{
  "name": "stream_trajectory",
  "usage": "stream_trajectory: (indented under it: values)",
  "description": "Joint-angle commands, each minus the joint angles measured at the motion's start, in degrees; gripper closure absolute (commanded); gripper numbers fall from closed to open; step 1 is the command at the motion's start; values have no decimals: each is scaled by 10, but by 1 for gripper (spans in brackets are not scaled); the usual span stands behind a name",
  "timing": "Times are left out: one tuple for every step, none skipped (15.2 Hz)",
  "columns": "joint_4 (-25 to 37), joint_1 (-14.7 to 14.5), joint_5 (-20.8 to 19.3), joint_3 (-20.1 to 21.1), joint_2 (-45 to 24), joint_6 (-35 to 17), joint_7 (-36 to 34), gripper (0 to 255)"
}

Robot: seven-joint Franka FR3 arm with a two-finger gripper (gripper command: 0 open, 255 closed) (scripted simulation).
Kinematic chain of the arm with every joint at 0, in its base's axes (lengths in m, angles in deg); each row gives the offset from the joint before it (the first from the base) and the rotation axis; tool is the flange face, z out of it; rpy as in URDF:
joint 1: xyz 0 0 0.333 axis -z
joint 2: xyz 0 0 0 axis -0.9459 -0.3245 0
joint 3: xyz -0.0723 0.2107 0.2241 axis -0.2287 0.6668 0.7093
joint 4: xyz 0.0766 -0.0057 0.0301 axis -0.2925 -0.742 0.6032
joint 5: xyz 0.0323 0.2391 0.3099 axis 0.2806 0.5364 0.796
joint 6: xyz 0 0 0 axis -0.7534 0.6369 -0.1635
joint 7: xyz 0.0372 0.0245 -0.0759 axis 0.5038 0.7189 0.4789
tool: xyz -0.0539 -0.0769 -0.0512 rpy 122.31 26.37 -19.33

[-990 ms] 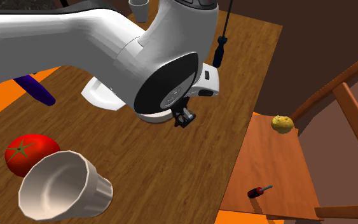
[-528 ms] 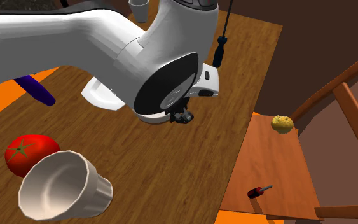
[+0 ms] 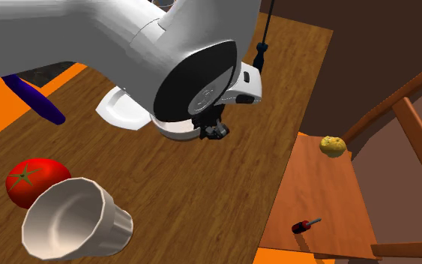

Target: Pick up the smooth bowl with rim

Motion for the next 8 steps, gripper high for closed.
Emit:
stream_trajectory:
  values:
    - [11,0,0,0,4,15,-2,255]
    - [17,0,0,0,5,22,-3,255]
    - [23,0,0,0,7,29,-4,255]
    - [28,0,-1,0,8,36,-5,255]
    - [35,1,-1,0,10,43,-6,255]
    - [41,1,-1,0,11,51,-7,255]
    - [47,1,-1,0,12,58,-7,255]
    - [54,1,-1,0,13,65,-8,255]
